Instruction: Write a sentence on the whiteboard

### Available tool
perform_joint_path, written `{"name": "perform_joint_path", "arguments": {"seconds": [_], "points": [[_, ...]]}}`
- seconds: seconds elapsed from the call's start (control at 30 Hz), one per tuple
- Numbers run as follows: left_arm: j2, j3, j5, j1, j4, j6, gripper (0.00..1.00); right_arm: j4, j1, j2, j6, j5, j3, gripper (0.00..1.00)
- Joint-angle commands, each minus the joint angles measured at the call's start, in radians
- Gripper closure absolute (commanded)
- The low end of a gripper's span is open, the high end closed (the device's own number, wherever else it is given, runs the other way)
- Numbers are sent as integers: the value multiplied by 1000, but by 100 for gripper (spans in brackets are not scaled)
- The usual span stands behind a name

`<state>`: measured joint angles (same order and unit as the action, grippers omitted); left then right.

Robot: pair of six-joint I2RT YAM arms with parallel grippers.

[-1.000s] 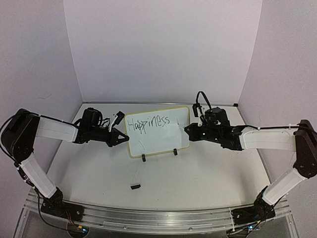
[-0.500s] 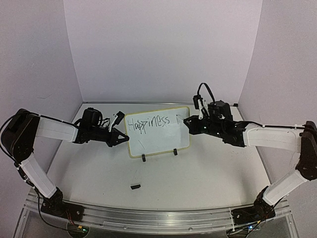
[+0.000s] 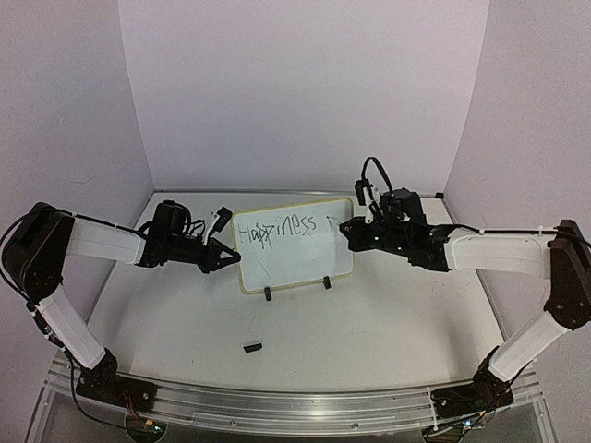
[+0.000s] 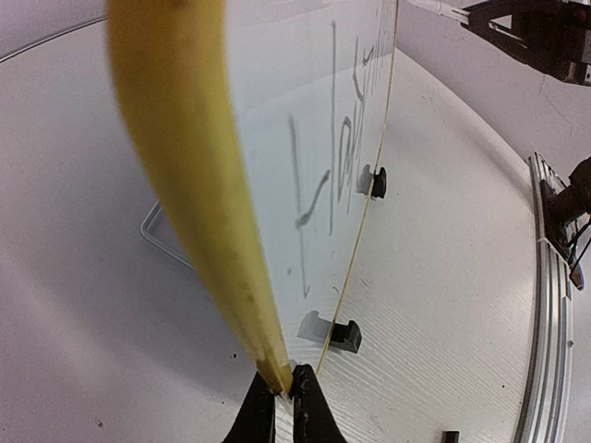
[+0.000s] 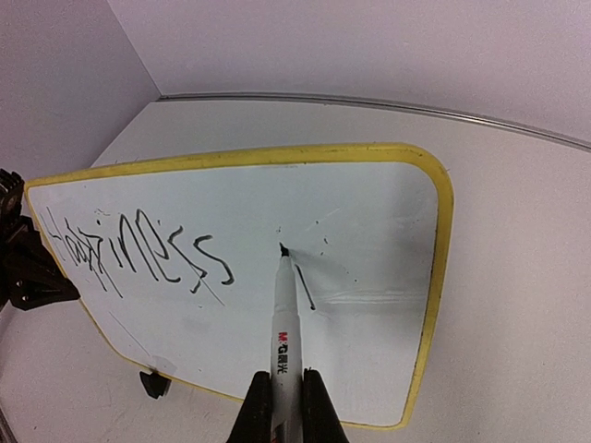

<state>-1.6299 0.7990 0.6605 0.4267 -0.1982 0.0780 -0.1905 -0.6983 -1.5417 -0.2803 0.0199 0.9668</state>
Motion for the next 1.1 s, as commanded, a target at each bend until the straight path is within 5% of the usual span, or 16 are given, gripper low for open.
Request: {"name": "perform_joint_path", "arguments": {"seconds": [0.0,1.07], "points": [[-8,31,-99,-3,41,35,100,-35,3,48,10,-28,5,100],[-5,29,-95,-3,39,34,100,0,4,15,-53,-63,-89,100]]}}
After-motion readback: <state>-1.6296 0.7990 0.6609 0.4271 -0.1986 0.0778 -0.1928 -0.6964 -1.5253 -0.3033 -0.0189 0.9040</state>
